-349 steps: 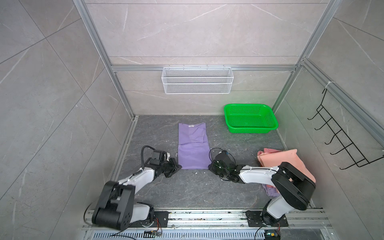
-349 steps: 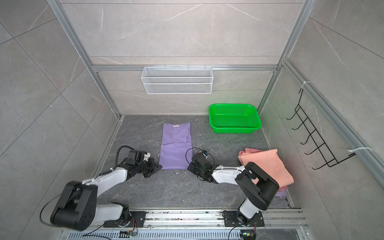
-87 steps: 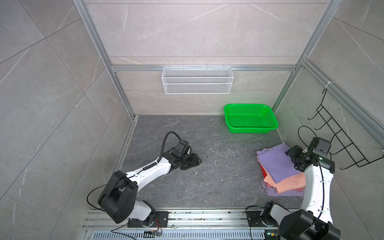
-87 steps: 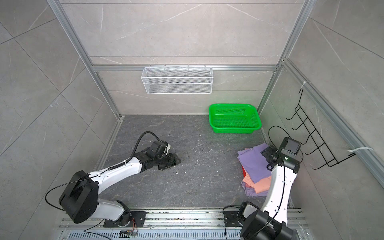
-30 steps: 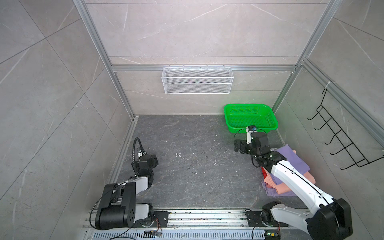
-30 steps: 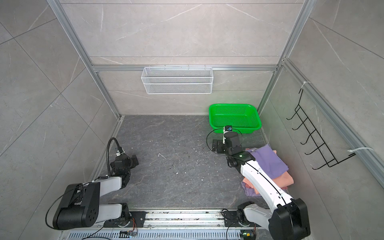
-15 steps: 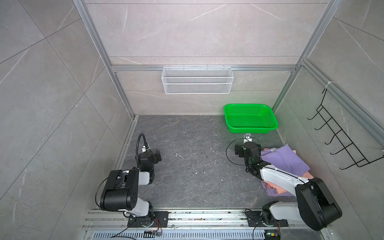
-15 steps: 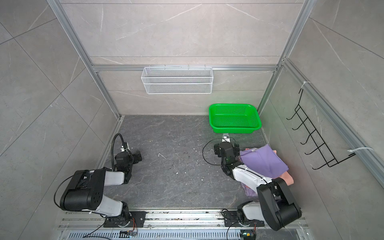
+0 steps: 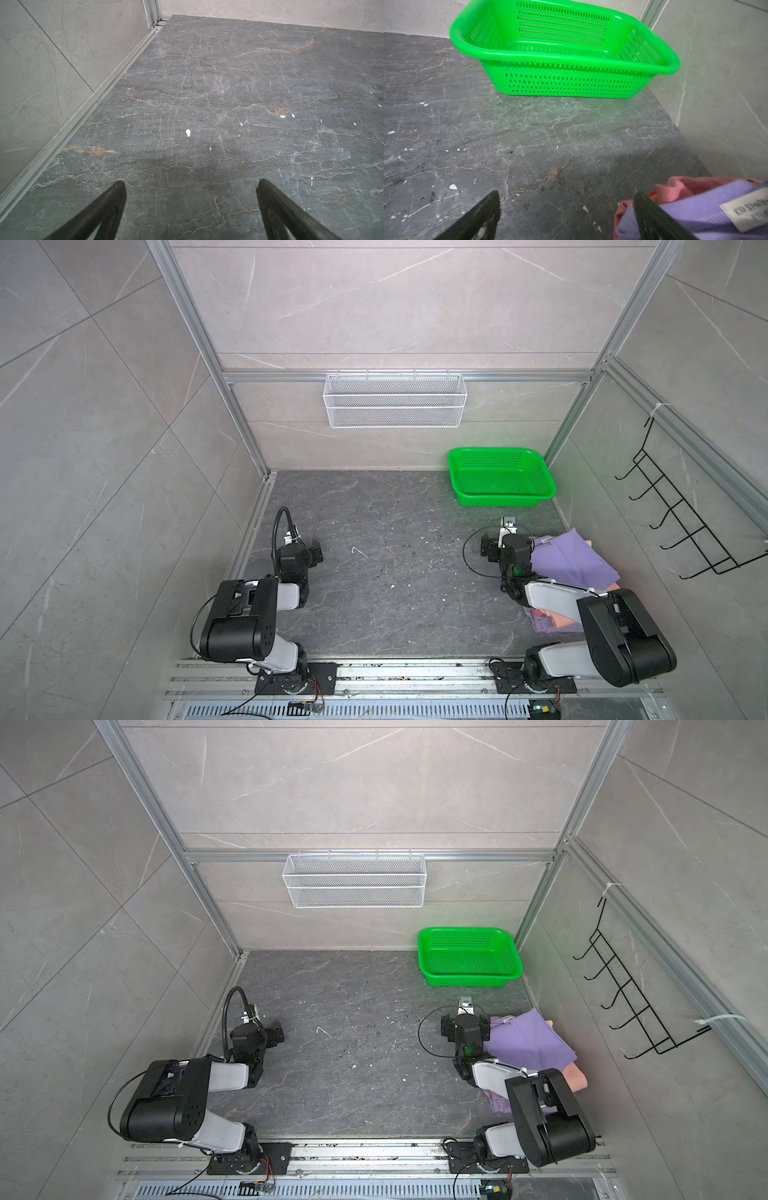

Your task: Fold and stack the t-shirts

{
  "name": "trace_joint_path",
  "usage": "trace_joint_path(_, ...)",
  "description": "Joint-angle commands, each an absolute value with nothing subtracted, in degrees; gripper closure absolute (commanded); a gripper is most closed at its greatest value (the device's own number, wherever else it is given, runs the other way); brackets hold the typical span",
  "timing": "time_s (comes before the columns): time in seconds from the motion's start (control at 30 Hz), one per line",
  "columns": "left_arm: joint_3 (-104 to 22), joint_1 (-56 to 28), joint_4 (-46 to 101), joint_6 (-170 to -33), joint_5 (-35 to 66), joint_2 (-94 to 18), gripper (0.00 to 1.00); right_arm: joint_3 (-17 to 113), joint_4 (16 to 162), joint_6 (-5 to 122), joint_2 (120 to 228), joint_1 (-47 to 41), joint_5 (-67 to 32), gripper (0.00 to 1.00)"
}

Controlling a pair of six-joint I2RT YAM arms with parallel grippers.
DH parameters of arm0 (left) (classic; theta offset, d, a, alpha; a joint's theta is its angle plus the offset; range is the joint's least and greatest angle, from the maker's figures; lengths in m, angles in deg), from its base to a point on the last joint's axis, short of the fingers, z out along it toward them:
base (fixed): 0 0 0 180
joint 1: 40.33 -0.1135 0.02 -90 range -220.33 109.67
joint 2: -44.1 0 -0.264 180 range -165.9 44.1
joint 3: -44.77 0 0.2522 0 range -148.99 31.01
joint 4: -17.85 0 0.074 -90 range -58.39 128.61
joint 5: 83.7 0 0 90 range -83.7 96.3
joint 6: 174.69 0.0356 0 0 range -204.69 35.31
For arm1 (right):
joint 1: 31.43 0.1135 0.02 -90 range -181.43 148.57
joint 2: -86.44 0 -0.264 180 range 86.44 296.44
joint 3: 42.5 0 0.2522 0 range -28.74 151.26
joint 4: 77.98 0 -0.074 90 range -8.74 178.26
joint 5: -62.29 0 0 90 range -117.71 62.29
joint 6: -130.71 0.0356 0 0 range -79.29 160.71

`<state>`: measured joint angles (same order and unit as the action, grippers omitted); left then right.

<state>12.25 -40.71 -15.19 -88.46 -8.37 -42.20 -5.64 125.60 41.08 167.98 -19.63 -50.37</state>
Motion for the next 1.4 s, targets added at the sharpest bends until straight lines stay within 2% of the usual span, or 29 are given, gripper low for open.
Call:
trace_joint_path(0.0,11.1,-41.0,-18.5,-87.0,-8.2,-42.0,0.00,-7.7,137.9,41.3,171.2,-20.6,-49.4,0.00)
trace_joint_path(0.03,11.1,-41.0,-18.5,-87.0,-8.1,-42.0,0.00,-7.0,133.3,42.3,169.8,-20.7,-49.0,0.00)
trace_joint_path(0.2,11.0,-41.0,-18.4,-87.0,-8.2,-42.1,0.00,-7.9,136.5,42.7,172.6,-24.0,-40.5,0.00)
trace_joint_path(0.23,11.0,-41.0,-18.3,-87.0,-8.1,-42.1,0.00,-10.2,145.4,41.9,174.9,-24.1,-41.0,0.00)
trace_joint_path(0.27,10.9,-41.0,-18.4,-87.0,-8.1,-42.1,0.00,-9.6,144.0,42.4,174.5,-24.1,-41.1,0.00)
trace_joint_path(0.3,11.0,-41.0,-18.3,-87.0,-8.2,-42.1,0.00,-8.2,136.5,43.3,172.3,-24.3,-40.4,0.00)
trace_joint_path(0.37,11.0,-41.0,-18.4,-87.0,-8.2,-42.2,0.00,-9.6,143.6,42.4,174.6,-24.7,-40.3,0.00)
trace_joint_path(0.43,10.9,-41.0,-18.3,-87.0,-8.1,-42.2,0.00,-8.6,138.0,43.2,172.8,-24.6,-40.1,0.00)
trace_joint_path(0.5,10.9,-41.0,-18.2,-87.1,-8.1,-42.3,0.00,-9.1,141.5,42.9,173.9,-24.7,-40.3,0.00)
trace_joint_path(1.37,11.1,-41.2,-18.3,-87.1,-8.2,-41.9,0.00,-8.7,139.6,41.5,173.4,-23.8,-40.8,0.00)
